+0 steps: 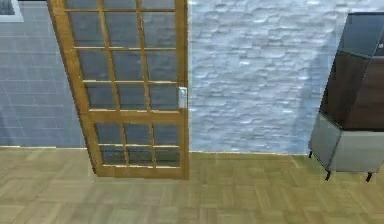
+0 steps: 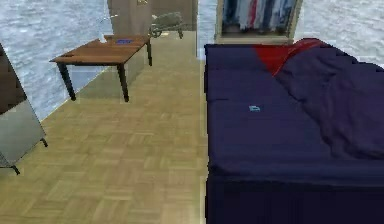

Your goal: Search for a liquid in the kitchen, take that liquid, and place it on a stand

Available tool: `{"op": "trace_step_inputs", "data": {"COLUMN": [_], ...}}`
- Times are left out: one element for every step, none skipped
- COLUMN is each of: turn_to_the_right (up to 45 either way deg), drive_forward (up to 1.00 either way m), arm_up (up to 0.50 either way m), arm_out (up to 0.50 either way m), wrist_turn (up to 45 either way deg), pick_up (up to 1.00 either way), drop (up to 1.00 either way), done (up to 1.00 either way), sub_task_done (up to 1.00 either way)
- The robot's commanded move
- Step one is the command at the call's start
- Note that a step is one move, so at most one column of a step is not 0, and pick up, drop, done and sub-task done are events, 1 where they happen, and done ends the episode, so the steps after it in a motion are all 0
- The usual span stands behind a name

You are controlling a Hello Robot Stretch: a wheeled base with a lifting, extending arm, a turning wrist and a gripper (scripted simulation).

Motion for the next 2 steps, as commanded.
{"op": "trace_step_inputs", "data": {"turn_to_the_right": [45.0, 21.0], "drive_forward": [0.0, 0.0], "arm_up": [0.0, 0.0], "arm_out": [0.0, 0.0], "wrist_turn": [0.0, 0.0], "pick_up": [0.0, 0.0], "drop": [0.0, 0.0], "done": [0.0, 0.0], "sub_task_done": [0.0, 0.0]}}
